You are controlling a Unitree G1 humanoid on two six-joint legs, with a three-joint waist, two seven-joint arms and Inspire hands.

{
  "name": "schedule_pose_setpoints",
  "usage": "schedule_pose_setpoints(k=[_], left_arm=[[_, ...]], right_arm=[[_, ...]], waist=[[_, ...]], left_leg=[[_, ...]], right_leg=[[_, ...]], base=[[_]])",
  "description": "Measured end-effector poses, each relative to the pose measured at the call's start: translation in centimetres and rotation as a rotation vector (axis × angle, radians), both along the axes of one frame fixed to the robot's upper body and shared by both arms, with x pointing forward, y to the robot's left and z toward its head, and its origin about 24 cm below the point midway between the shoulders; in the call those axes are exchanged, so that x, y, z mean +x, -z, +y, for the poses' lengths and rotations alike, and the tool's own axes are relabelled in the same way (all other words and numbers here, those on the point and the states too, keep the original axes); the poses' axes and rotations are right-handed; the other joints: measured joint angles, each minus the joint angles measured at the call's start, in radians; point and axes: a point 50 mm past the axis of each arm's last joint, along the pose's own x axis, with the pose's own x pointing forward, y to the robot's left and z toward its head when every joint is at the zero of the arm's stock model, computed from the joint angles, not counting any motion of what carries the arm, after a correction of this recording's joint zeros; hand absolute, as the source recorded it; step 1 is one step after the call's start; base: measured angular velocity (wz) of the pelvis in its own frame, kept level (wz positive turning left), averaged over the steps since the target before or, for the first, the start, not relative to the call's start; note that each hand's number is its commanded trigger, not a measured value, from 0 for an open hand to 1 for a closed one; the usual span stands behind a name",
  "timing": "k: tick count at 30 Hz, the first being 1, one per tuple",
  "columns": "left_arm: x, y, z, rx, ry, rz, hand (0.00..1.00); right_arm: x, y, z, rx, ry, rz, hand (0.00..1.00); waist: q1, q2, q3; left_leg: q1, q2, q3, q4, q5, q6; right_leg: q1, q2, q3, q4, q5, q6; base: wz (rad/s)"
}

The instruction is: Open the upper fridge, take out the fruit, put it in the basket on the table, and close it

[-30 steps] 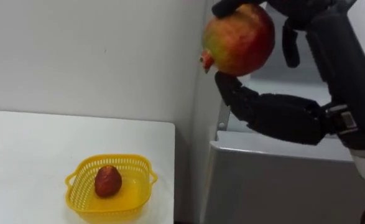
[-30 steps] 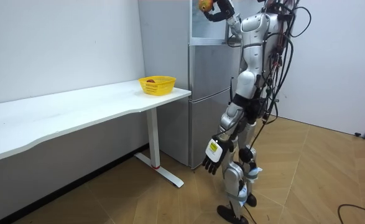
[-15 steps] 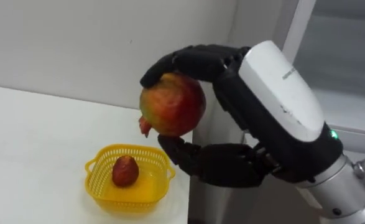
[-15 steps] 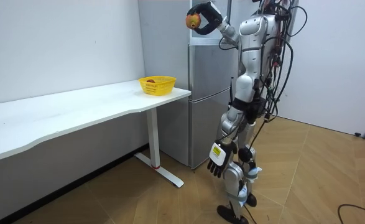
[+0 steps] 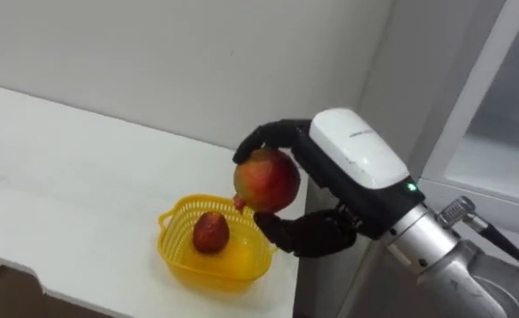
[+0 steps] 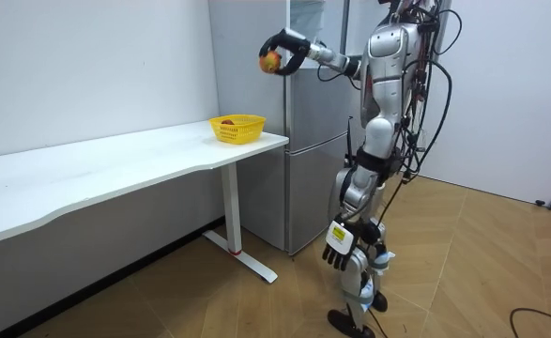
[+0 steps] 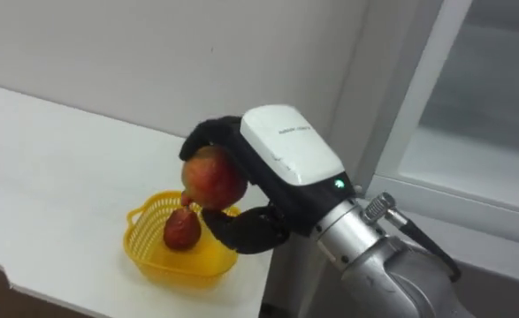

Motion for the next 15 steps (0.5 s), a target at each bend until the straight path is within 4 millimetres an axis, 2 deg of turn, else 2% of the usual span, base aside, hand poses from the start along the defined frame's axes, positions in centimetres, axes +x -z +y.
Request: schedule_pose_setpoints(k=[5,9,10,15], left_arm=[[0.2,-0.1,0.3,0.003,-0.009,-0.002,0.00],[0.4,-0.2,0.6,0.014,-0.012,0.000,0.00],[0.4,-0.2,0.8,0.019,-0.011,-0.002,0.00],[0.3,-0.5,1.5,0.025,-0.028,0.002,0.00]], right_arm=[[1.0,1.0,-0.8,-0.003,0.042,0.045,1.00],[2.1,2.6,-2.1,-0.016,0.105,0.118,1.00],[2.3,2.9,-2.5,-0.025,0.127,0.134,1.00],[3.4,4.9,-4.3,-0.049,0.225,0.223,1.00]], waist=[[0.007,-0.018,-0.0012],[0.035,-0.028,0.0010],[0.036,-0.034,0.0046],[0.048,-0.049,0.0030]], left_leg=[[-0.017,-0.006,-0.035,0.022,0.000,0.000],[-0.024,-0.008,-0.039,0.029,0.000,0.000],[-0.033,-0.010,-0.048,0.030,0.000,0.000],[-0.047,-0.014,-0.056,0.033,0.000,0.000]], right_leg=[[0.003,-0.007,-0.033,-0.001,0.000,0.000],[0.001,-0.012,-0.039,0.000,0.000,0.000],[0.001,-0.014,-0.048,0.001,0.000,0.001],[-0.003,-0.013,-0.054,0.001,-0.001,0.001]], base=[[0.22],[0.03],[0.19],[0.06]])
